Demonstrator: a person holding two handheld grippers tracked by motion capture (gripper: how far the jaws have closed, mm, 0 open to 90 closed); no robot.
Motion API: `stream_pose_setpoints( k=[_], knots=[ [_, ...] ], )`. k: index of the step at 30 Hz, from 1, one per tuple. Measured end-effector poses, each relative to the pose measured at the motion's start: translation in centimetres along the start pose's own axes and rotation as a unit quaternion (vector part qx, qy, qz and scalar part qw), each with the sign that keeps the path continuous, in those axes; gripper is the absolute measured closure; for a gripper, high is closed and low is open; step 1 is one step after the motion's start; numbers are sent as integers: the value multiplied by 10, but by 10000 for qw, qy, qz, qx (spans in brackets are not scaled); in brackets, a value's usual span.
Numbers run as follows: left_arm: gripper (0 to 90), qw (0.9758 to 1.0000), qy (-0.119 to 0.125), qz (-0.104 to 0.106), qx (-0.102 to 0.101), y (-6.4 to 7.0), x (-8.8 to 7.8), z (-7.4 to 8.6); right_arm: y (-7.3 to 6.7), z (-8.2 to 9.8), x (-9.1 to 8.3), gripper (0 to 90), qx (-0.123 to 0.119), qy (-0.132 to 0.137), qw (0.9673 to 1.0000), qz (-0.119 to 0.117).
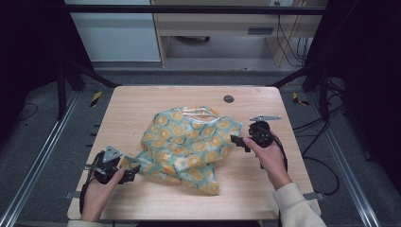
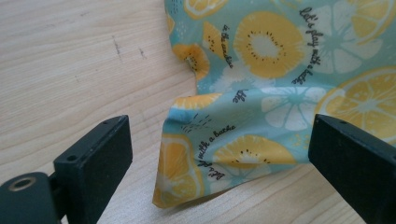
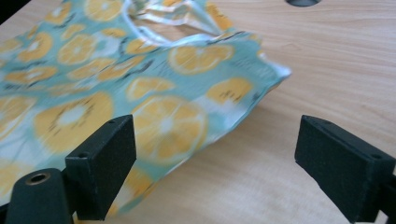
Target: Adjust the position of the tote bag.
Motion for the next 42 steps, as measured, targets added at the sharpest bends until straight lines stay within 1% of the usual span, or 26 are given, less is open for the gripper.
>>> stream_pose_setpoints(
  k=[2, 5, 7, 8, 10, 11, 13, 16, 17, 21, 22, 23, 24, 26, 27, 28, 29, 31, 32, 33, 35, 36, 37, 38, 41, 42],
  knots=[
    [65, 10000, 40, -2, -27, 1, -1, -1, 6, -7, 7, 129, 137, -49, 9999, 48],
    [65, 10000, 15, 3, 44, 2, 0, -2, 12, -16, 18, 128, 257, -119, 9995, 102],
    [66, 10000, 35, 13, 51, 3, 0, -3, 15, -22, 25, 132, 408, -152, 9990, 99],
    [65, 10000, 17, 12, 75, 4, 0, -3, 16, -23, 27, 132, 416, -178, 9989, 109],
    [66, 9999, 20, -7, 106, 4, 0, -3, 18, -24, 32, 136, 516, -229, 9983, 146],
    [65, 9999, -11, -7, 129, 5, 0, -3, 19, -23, 34, 137, 567, -243, 9980, 131],
    [66, 9999, 19, -10, 125, 5, 0, -4, 19, -21, 38, 137, 628, -301, 9975, 103],
    [66, 9999, 7, -17, 147, 5, 0, -4, 18, -18, 43, 171, 647, -341, 9973, 3],
    [66, 9999, 26, -20, 131, 6, 0, -4, 18, -18, 45, 192, 662, -355, 9972, -10],
    [66, 9999, 91, 2, 100, 6, -2, -7, 13, -18, 49, 374, 606, -345, 9975, -148],
    [67, 9999, 116, 12, 102, 6, -2, -8, 12, -18, 50, 449, 570, -329, 9977, -176],
    [67, 9998, 148, 18, 103, 7, -3, -9, 11, -18, 50, 491, 502, -329, 9980, -206],
    [67, 9998, 157, 15, 104, 7, -3, -10, 10, -18, 51, 559, 410, -341, 9983, -229],
    [68, 9997, 218, 71, 83, 9, -4, -13, 7, -20, 49, 723, 223, -241, 9992, -245],
    [71, 9996, 240, 100, 63, 10, -4, -15, 6, -21, 48, 798, 188, -201, 9993, -269],
    [74, 9995, 267, 124, 87, 10, -3, -16, 4, -22, 46, 848, 135, -149, 9993, -302],
    [75, 9995, 252, 140, 98, 11, -3, -18, 2, -24, 43, 878, 60, -66, 9994, -325],
    [78, 9997, 188, 115, 128, 12, -2, -21, -3, -28, 37, 897, -66, 81, 9991, -400],
    [78, 9996, 184, 103, 184, 12, -2, -24, -9, -31, 32, 898, -176, 166, 9988, -437],
    [78, 9996, 187, 123, 183, 12, -1, -28, -14, -32, 28, 898, -299, 226, 9982, -467],
    [78, 9995, 178, 138, 206, 10, -2, -35, -24, -34, 20, 898, -449, 298, 9969, -581],
    [78, 9995, 191, 141, 185, 9, -2, -39, -32, -35, 14, 898, -536, 351, 9957, -665],
    [78, 9995, 152, 132, 228, 7, -1, -44, -37, -34, 11, 898, -591, 395, 9947, -746],
    [81, 9996, 132, 136, 231, 6, 0, -47, -47, -33, 6, 898, -693, 448, 9928, -866],
    [86, 9995, 81, 100, 287, 0, 5, -60, -62, -30, 0, 898, -915, 482, 9893, -1029],
    [86, 9995, 90, 51, 286, -3, 7, -65, -69, -29, -2, 898, -977, 521, 9878, -1096]
  ],
)
Point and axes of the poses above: each handheld gripper's, and its own axes: x roughly forward along the jaws, z roughly out of its underside, y roughly to its right, the point moved 8 cm from there along x, roughly forward along the jaws, and after that the axes turned 4 degrees about x, right-handed, at the moved point
